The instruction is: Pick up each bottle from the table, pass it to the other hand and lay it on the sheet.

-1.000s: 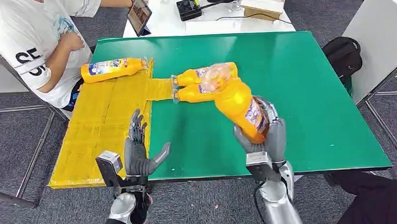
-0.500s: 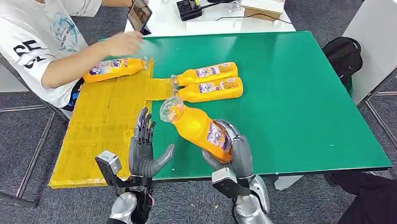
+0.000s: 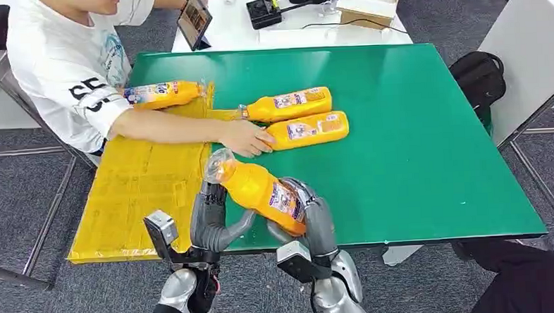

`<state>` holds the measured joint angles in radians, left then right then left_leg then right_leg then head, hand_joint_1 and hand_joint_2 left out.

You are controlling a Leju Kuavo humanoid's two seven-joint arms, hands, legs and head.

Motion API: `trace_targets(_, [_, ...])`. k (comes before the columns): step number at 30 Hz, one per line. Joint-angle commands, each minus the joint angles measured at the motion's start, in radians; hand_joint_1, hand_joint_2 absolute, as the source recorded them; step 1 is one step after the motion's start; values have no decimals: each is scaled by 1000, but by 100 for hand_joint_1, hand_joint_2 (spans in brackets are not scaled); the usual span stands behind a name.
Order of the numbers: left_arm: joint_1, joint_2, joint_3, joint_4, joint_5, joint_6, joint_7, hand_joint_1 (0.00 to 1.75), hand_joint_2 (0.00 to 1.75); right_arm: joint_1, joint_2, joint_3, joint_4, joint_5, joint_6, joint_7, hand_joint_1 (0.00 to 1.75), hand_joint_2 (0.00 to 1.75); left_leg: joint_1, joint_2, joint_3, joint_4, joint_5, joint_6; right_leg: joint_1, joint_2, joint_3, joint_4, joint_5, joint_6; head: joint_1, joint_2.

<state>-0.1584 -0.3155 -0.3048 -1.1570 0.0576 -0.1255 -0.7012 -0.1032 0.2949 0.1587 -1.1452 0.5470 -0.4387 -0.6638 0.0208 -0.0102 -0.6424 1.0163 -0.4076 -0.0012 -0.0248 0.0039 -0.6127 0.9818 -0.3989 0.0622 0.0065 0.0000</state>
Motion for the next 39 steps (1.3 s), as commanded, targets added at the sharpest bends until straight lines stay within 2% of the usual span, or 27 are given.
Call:
trace_targets(1, [-30, -34, -2, 73, 5, 2, 3, 0, 175, -43, -14, 8, 77, -3, -4, -32, 175, 175, 0, 1, 4, 0, -2, 1, 1, -1, 4, -1, -1, -2, 0, 0])
trace_targets(6, [-75, -34, -7, 176, 32, -124, 3, 0, 175, -94, -19, 54, 121, 117, -51, -7, 175, 175, 0, 1, 7, -1, -3, 2, 1, 0, 7, -1, -2, -4, 0, 0])
trace_targets(8, [-85, -34, -24, 191, 32, -126, 3, 0, 175, -117, -11, 56, 136, 118, -58, -2, 175, 175, 0, 1, 3, 0, -1, 1, 1, 0, 2, -1, 0, -2, 0, 0])
trace_targets(15, [-113, -34, -64, 232, 39, -118, 3, 0, 175, -171, 12, 56, 172, 101, -61, 11, 175, 175, 0, 1, 4, 0, -1, 1, 1, -1, 5, 0, -1, -3, 0, 0])
trace_targets(21, [-171, -34, -110, 325, 86, -119, 3, 0, 175, -243, 48, 81, 301, 129, -89, 43, 175, 175, 0, 1, 3, 0, -1, 1, 1, 0, 3, 0, -1, -2, 0, 0])
trace_targets(23, [-181, -34, -132, 339, 104, -117, 3, 0, 175, -264, 54, 92, 345, 131, -106, 39, 175, 175, 1, 2, 7, 0, -2, 1, 2, 1, 6, -1, -2, -4, 0, 0])
trace_targets(31, [-202, -34, -153, 353, 146, -97, 3, 0, 175, -285, 54, 215, 465, 63, -131, 52, 175, 175, 1, 2, 6, 0, -2, 1, 2, 0, 6, -1, -2, -3, 0, 0])
trace_targets(33, [-202, -34, -153, 353, 147, -96, 3, 0, 175, -284, 54, 223, 468, 57, -138, 51, 175, 175, 1, 1, 3, 0, -1, 1, 1, 0, 3, -1, -1, -2, 0, 0])
trace_targets(39, [-202, -34, -153, 353, 147, -97, 3, 0, 175, -288, 54, 222, 471, 55, -136, 51, 175, 175, 1, 0, 5, 0, -2, 1, 1, -1, 6, 0, -2, -3, 0, 0])
